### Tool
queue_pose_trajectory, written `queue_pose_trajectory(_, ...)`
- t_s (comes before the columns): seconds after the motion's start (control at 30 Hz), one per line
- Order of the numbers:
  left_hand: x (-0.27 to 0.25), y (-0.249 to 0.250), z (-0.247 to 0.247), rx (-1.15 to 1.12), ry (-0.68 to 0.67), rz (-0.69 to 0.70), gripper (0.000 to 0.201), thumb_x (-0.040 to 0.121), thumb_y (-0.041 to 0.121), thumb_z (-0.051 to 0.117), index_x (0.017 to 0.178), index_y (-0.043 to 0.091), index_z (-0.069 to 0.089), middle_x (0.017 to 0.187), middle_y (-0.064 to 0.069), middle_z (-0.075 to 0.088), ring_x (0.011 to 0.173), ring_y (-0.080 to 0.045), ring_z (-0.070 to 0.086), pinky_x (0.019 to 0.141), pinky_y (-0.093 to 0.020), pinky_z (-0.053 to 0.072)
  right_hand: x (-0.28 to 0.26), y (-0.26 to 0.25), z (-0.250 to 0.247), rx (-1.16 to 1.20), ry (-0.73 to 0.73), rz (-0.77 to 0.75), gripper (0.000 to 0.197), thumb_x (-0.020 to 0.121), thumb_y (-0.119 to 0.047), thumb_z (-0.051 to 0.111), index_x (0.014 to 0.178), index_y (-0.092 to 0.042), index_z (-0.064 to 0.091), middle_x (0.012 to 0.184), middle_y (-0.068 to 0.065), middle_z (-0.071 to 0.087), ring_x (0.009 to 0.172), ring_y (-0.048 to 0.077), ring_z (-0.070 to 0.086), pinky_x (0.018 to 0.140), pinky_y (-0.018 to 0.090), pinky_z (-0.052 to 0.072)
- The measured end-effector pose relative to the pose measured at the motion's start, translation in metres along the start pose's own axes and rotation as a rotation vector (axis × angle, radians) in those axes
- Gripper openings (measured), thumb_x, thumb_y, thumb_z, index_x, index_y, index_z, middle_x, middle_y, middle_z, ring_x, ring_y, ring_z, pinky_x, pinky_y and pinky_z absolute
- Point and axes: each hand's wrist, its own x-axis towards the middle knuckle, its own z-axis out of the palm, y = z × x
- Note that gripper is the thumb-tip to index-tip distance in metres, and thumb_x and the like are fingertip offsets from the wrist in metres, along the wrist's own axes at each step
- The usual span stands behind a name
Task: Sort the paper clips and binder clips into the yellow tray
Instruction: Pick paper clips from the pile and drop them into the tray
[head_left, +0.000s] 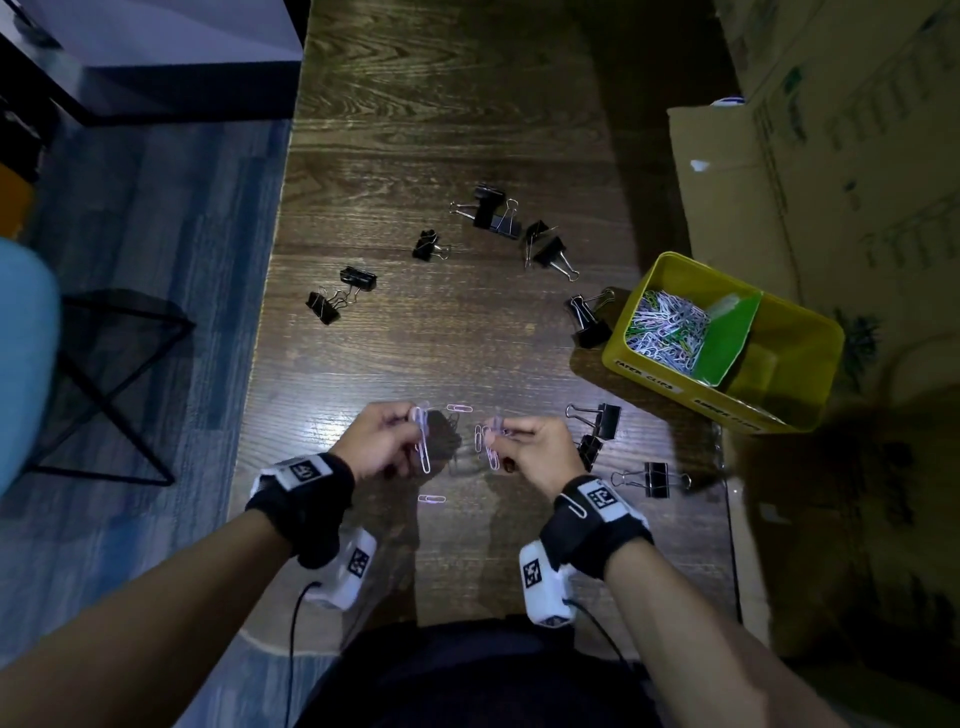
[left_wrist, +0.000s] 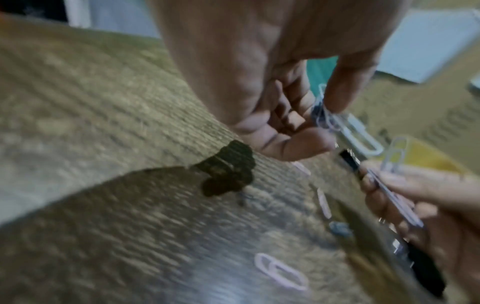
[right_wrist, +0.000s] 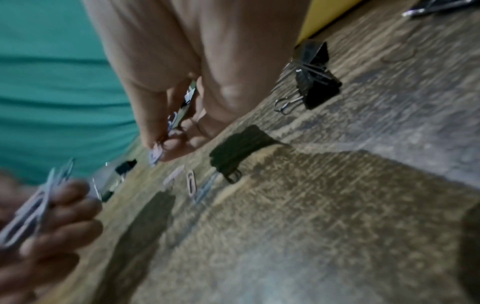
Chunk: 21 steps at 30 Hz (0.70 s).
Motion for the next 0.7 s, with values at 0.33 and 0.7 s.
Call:
queue_pose_trajectory(0.33, -0.008, 0.014, 0.019, -0.676, -0.215, -0.06, 0.018, 0.055, 0.017, 0.029, 0.052, 0.008, 0.045, 0.053, -0.008, 0.037, 0.044, -0.016, 0.03, 0.038, -0.017, 0.02, 0.0, -0.023, -0.004, 0.625, -0.2, 0.229, 0.025, 0.089, 0.002, 0.032, 0.079, -0.006, 0.054, 0.065, 0.003, 0.04, 0.054, 0.01, 0.036, 0.045, 0.019, 0.03)
queue_pose_trajectory(0.7, -0.003, 0.012, 0.012, -0.422, -0.208, -0.055, 0.043, 0.092, 0.039, 0.046, 0.06, 0.011, 0.045, 0.05, -0.006, 0.04, 0.04, -0.017, 0.035, 0.038, -0.021, 0.029, -0.002, -0.026, -0.012, 0.587, -0.258, 0.207, 0.032, 0.082, -0.035, 0.065, 0.069, -0.018, 0.041, 0.055, -0.004, 0.041, 0.042, 0.007, 0.032, 0.034, 0.017, 0.019)
